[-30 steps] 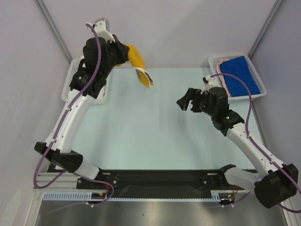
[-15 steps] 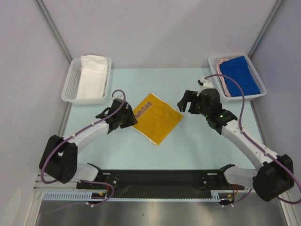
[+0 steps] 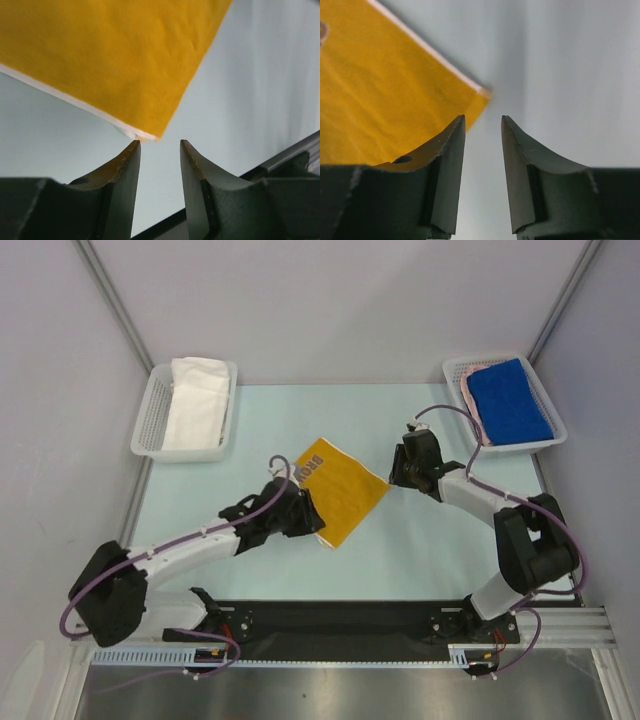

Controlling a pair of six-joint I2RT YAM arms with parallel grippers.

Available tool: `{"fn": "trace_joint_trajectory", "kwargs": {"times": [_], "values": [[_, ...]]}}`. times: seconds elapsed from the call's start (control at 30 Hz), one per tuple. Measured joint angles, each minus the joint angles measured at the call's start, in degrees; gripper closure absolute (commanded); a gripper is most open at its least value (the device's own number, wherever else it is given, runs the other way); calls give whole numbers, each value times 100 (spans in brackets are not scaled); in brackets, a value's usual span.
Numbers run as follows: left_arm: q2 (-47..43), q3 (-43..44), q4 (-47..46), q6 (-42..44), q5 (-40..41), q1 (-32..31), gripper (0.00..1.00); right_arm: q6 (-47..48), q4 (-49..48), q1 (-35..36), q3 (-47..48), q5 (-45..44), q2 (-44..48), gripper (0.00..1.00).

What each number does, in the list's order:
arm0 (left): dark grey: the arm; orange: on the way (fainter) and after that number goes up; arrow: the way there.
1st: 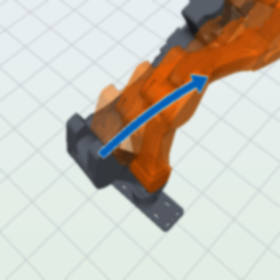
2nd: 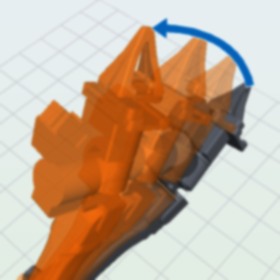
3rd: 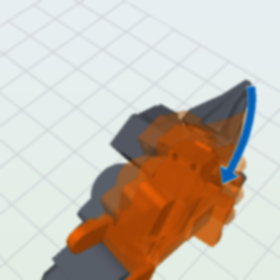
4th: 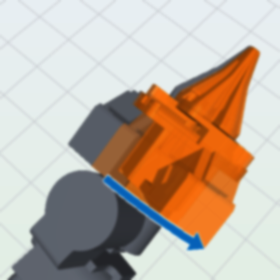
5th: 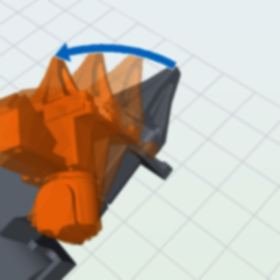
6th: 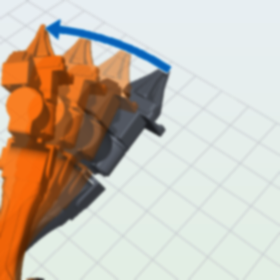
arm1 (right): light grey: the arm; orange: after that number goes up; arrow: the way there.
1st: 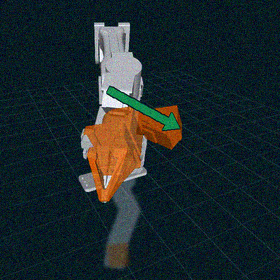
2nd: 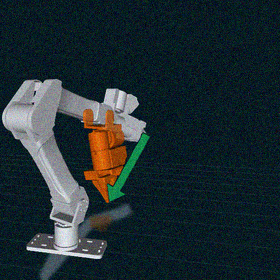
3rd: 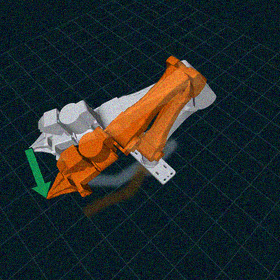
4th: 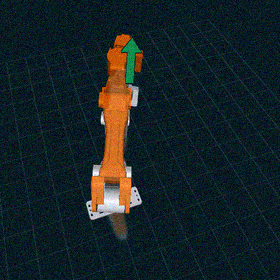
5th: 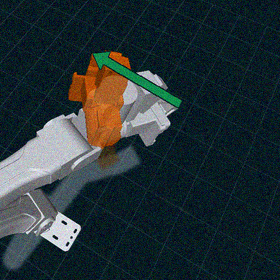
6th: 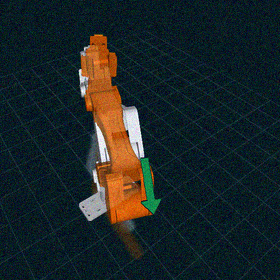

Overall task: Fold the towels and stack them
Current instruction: Move the towel to the center of the board, then flatten out the crumpled towel

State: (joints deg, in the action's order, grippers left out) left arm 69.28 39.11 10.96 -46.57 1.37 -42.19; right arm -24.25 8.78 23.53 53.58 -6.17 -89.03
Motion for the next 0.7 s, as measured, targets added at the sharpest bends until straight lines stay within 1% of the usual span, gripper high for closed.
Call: {"fn": "trace_joint_trajectory", "kwargs": {"times": [0.03, 0.07, 0.17, 0.4, 0.53, 0.63, 0.7], "values": [[195, 0, -24, -79, 9, -201, 54, -13, -28, -37, 28, -15, -111, 61], [400, 0, -55, -151, 7, -358, 54, -13, -59, -63, 57, -46, -232, 60], [909, 0, -103, -302, -13, -627, 50, -11, -118, -74, 125, -46, -549, 60], [1486, 72, -350, -463, -13, -894, 49, -9, -256, -61, 216, 24, -1128, 57], [1729, 173, -535, -498, -28, -962, 50, -9, -387, -44, 289, 59, -1226, 57], [1812, 173, -595, -509, -28, -990, 49, -9, -452, -35, 323, 55, -1307, 59], [1840, 186, -601, -511, -28, -1010, 49, -4, -503, -22, 350, 52, -1355, 66]]}}
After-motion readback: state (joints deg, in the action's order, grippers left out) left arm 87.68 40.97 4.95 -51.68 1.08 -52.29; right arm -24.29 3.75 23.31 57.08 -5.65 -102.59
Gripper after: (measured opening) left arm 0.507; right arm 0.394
